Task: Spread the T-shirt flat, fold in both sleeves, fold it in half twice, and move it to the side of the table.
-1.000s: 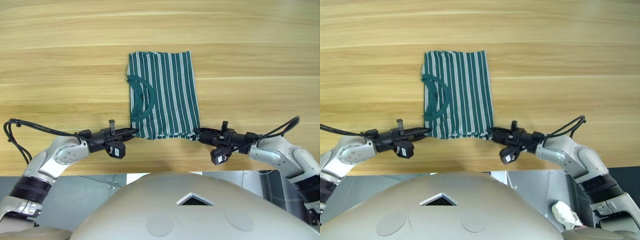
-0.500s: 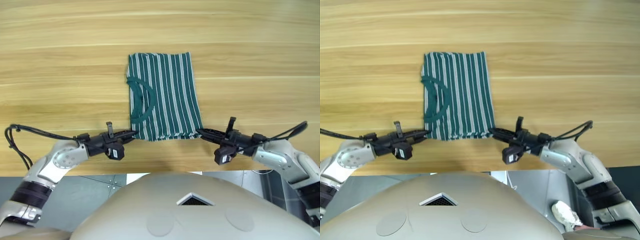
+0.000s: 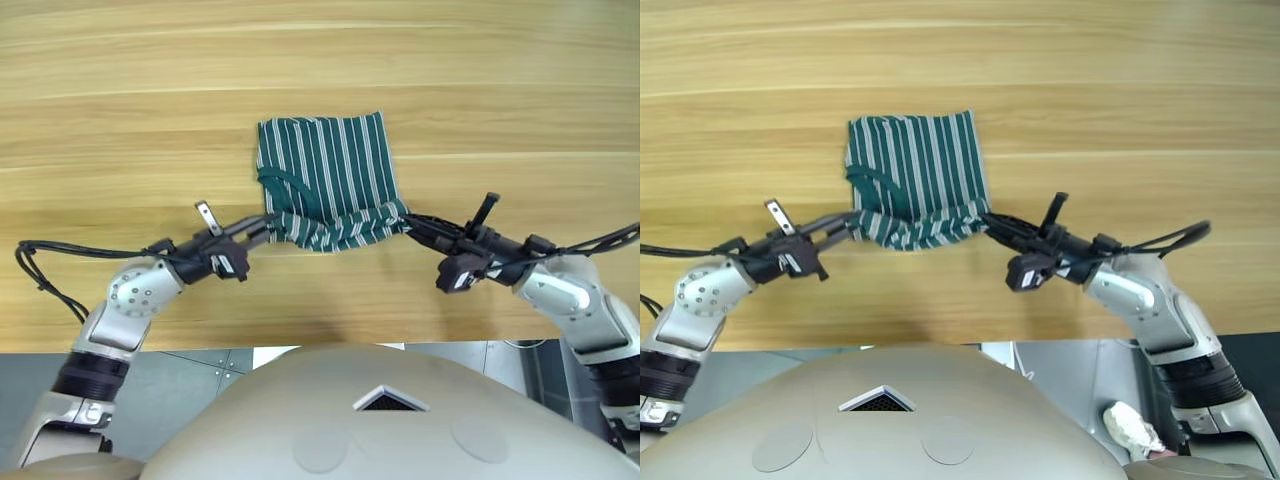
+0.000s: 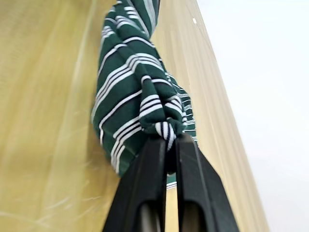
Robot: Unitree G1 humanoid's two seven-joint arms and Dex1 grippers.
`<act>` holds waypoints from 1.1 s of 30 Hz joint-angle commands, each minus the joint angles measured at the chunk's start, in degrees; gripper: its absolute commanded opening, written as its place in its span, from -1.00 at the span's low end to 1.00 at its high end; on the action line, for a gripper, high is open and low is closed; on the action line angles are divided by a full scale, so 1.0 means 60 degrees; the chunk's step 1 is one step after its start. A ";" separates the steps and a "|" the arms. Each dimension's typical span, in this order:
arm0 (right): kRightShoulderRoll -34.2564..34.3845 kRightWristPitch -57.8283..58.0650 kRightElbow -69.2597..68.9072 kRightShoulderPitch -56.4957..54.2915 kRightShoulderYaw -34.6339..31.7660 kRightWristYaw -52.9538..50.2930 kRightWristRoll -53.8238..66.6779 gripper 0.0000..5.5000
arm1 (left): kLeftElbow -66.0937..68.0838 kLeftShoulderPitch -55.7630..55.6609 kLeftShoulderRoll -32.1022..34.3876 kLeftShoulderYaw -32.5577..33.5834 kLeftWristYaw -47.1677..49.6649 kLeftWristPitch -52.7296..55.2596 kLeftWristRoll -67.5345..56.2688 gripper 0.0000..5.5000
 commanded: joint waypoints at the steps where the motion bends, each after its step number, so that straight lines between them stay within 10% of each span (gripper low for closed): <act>1: 0.0724 0.0603 0.0624 -0.1265 0.0087 -0.0023 -0.0208 -0.98 | 0.0388 -0.0702 -0.0330 0.0171 0.0049 0.0444 0.0134 -0.95; 19: 0.3142 0.1538 0.5555 -0.5523 0.1004 -0.1734 -0.2387 -0.98 | 0.5572 -0.4774 -0.2170 -0.0370 0.1605 0.0682 0.2453 -0.95; 33: 0.3759 0.1648 0.7897 -0.7097 0.1389 -0.3180 -0.3085 -0.04 | 1.0000 -0.7445 -0.3026 -0.0366 0.3550 0.0262 0.2749 -0.09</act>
